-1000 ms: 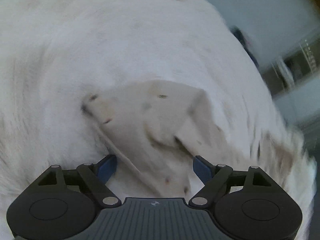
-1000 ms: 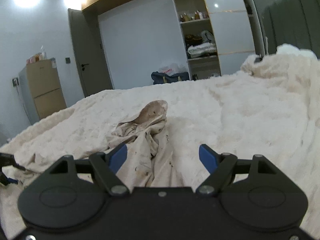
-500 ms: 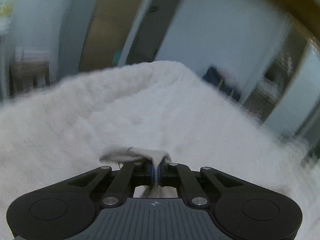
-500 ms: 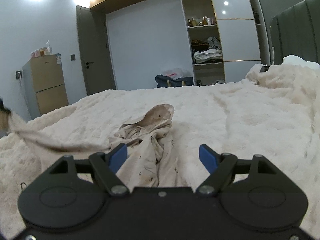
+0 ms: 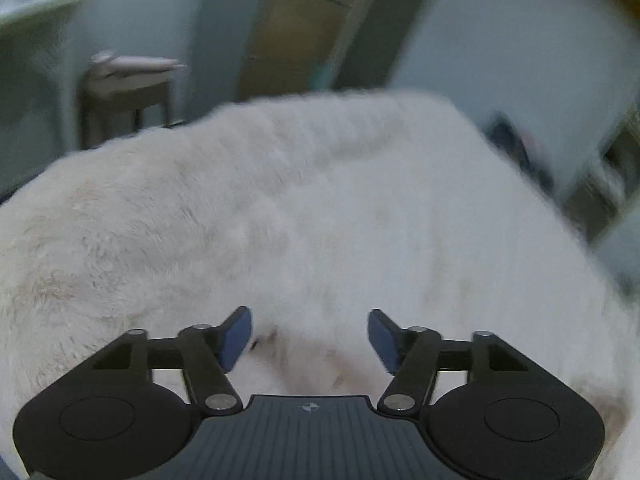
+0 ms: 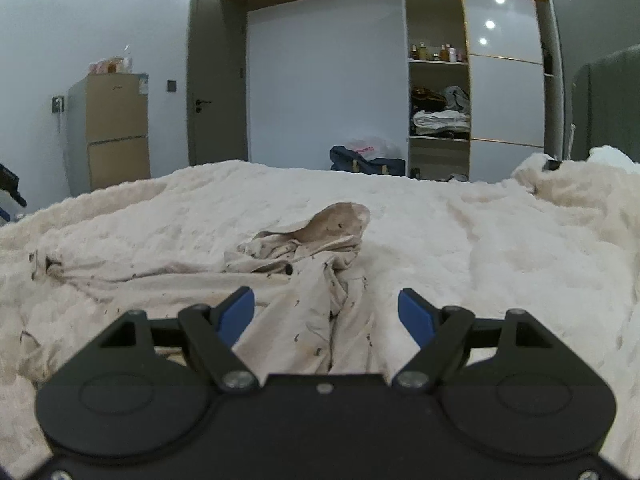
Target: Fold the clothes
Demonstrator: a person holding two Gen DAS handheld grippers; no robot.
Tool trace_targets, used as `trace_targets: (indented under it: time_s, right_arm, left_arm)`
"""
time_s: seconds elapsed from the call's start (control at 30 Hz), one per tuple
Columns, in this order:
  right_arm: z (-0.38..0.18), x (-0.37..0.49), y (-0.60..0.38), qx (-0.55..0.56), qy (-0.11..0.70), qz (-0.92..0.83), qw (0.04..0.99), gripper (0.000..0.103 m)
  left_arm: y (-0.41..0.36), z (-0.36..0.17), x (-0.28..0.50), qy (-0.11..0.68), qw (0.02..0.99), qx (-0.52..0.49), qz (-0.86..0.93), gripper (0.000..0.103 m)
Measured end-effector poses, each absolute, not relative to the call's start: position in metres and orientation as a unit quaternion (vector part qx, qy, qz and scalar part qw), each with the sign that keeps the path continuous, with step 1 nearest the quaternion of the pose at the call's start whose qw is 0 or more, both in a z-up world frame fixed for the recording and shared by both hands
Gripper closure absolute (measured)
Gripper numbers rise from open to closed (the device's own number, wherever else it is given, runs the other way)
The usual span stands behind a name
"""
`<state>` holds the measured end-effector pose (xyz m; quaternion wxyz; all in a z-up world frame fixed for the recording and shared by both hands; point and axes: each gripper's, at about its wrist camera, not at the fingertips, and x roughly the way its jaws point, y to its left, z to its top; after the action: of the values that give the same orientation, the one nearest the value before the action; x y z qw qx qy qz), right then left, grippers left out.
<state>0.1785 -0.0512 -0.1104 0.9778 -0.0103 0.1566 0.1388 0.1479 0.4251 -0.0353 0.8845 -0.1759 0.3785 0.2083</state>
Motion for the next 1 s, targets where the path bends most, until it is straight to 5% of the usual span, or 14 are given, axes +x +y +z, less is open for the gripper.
trace_targets:
  time_s: [0.13, 0.27, 0.37, 0.43, 0.57, 0.63, 0.7, 1.0]
  right_arm:
    - [-0.116, 0.185, -0.050, 0.007, 0.174, 0.141, 0.974, 0.025]
    - [-0.117, 0.188, -0.049, 0.009, 0.177, 0.137, 0.975, 0.025]
    - [-0.120, 0.193, -0.048, 0.023, 0.184, 0.142, 0.972, 0.025]
    - [-0.123, 0.195, -0.046, 0.021, 0.189, 0.143, 0.971, 0.025]
    - [-0.129, 0.195, -0.045, 0.018, 0.198, 0.142, 0.970, 0.025]
    - [-0.132, 0.198, -0.047, 0.025, 0.209, 0.141, 0.967, 0.025]
    - [-0.135, 0.200, -0.049, 0.034, 0.219, 0.139, 0.965, 0.025]
    - [-0.142, 0.206, -0.047, 0.039, 0.237, 0.132, 0.962, 0.025]
  left_arm:
    - [0.371, -0.074, 0.152, 0.436, 0.884, 0.120, 0.116, 0.041]
    - [0.336, -0.094, 0.147, 0.406, 0.889, 0.214, 0.012, 0.041]
    - [0.325, -0.110, 0.155, 0.411, 0.883, 0.229, 0.008, 0.041]
    - [0.320, -0.129, 0.162, 0.444, 0.861, 0.247, 0.014, 0.055]
    - [0.315, -0.163, 0.160, 0.470, 0.834, 0.288, 0.034, 0.059]
    - [0.313, -0.165, 0.159, 0.448, 0.836, 0.311, 0.061, 0.085]
    - [0.309, -0.163, 0.159, 0.422, 0.836, 0.342, 0.082, 0.098]
    - [0.342, -0.105, 0.167, 0.341, 0.876, 0.327, 0.098, 0.101]
